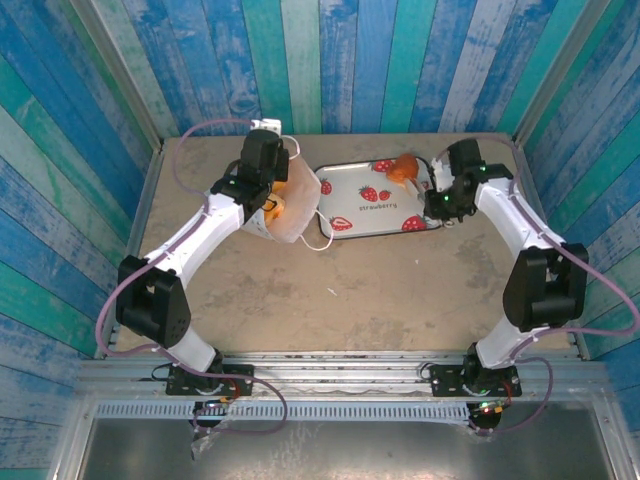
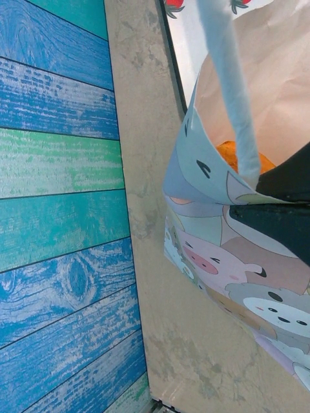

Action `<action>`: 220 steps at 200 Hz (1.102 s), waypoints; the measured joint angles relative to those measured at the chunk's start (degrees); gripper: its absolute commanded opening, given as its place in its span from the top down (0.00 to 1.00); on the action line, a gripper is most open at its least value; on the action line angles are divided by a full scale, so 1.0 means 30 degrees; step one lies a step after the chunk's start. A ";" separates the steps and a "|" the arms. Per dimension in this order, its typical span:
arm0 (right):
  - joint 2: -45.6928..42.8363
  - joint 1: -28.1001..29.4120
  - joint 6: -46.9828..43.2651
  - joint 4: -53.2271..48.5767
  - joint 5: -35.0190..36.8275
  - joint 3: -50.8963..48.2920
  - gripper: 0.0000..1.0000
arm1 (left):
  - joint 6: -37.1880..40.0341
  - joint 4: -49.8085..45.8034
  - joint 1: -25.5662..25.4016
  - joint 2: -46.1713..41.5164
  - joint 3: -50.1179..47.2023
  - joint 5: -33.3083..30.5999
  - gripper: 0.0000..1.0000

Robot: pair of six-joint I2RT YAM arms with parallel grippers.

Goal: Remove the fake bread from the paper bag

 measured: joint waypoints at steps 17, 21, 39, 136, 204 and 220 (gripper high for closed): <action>0.0488 -0.0415 -0.0189 0.0197 -0.0029 0.0044 0.76 | 0.0000 -0.0007 0.0000 0.0000 0.0000 0.0058 1.00; 0.0627 -0.0481 -0.0240 0.0226 -0.0029 0.0058 0.76 | 0.0000 -0.0007 0.0000 0.0000 0.0000 0.0066 1.00; 0.1282 -0.0721 -0.0459 0.0364 -0.0007 0.0168 0.76 | 0.0000 -0.0007 0.0000 0.0000 0.0000 0.0080 1.00; 0.3060 -0.1144 -0.1035 0.0984 -0.0248 0.0707 0.68 | -0.0022 -0.0022 0.0000 0.0000 0.0000 0.0576 1.00; 0.3133 -0.1457 -0.1042 0.0954 -0.0415 0.0772 0.54 | -0.0073 -0.0022 0.0000 0.0000 0.0000 0.0801 1.00; 0.3133 -0.1450 -0.1013 0.0954 -0.0466 0.0765 0.51 | -0.0073 -0.0022 0.0000 0.0000 0.0000 0.0809 1.00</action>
